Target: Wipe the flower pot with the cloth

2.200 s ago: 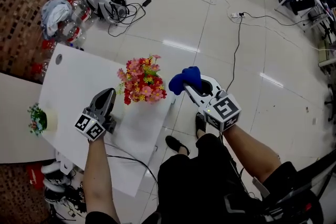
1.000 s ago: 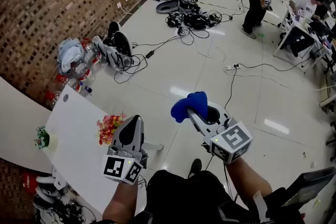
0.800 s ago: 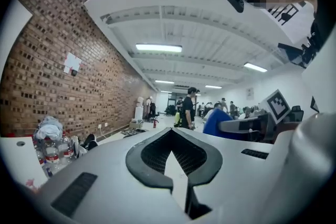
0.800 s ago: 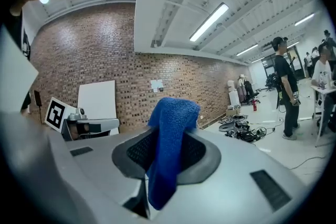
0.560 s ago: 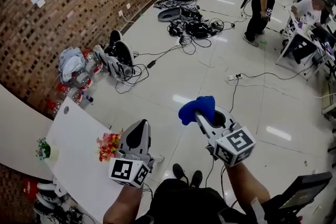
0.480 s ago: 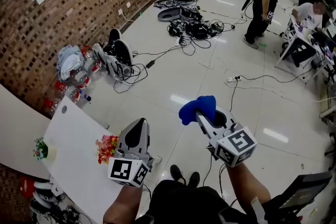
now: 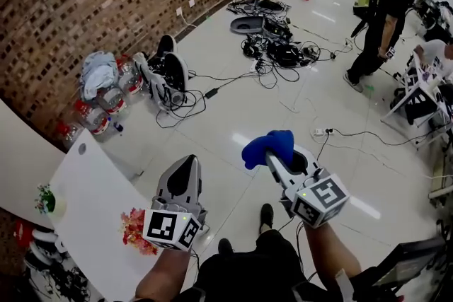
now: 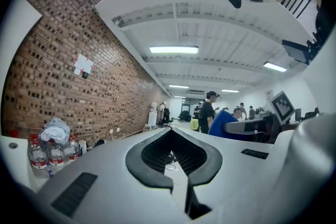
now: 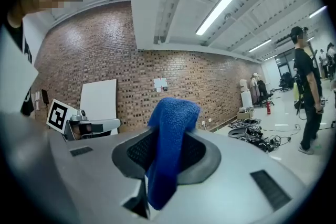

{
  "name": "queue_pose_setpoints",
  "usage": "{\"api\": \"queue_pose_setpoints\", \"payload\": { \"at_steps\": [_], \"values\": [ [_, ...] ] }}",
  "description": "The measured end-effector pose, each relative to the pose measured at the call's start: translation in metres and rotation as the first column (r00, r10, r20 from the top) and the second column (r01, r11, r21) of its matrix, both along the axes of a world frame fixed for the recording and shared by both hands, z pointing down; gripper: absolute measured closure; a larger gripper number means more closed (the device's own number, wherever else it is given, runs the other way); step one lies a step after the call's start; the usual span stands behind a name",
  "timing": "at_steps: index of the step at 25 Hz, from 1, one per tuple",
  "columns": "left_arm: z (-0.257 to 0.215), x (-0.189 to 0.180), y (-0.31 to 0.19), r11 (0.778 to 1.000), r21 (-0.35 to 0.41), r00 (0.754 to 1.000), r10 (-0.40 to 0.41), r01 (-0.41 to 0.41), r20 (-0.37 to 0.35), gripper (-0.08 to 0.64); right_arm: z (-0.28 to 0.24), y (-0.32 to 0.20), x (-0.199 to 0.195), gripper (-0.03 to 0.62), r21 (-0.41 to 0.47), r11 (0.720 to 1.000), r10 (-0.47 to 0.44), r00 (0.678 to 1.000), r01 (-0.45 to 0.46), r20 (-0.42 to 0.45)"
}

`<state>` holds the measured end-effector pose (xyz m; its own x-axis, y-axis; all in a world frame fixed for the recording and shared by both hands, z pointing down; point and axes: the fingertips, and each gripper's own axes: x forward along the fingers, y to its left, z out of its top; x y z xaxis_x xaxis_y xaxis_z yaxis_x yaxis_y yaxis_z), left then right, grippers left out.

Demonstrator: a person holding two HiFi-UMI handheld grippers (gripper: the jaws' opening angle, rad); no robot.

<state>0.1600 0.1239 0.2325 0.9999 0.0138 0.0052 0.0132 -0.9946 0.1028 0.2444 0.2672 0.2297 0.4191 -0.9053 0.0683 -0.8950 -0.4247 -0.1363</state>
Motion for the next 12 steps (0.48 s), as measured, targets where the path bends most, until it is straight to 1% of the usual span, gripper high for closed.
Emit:
{"api": "queue_pose_setpoints", "payload": {
  "at_steps": [6, 9, 12],
  "values": [
    [-0.005, 0.082, -0.019, 0.991, -0.008, 0.991, -0.133, 0.133, -0.016, 0.560, -0.014, -0.023, 0.104, 0.514, 0.012, 0.992, -0.125, 0.991, 0.126, -0.038],
    [-0.014, 0.115, -0.026, 0.981, 0.006, 0.981, -0.195, 0.195, -0.023, 0.560, -0.022, -0.038, 0.151, 0.514, 0.005, 0.982, -0.188, 0.981, 0.188, -0.056],
    [-0.014, 0.144, -0.045, 0.969, 0.010, 0.969, -0.247, 0.247, -0.014, 0.560, -0.021, -0.067, 0.189, 0.514, 0.009, 0.969, -0.245, 0.968, 0.246, -0.044]
  ]
}}
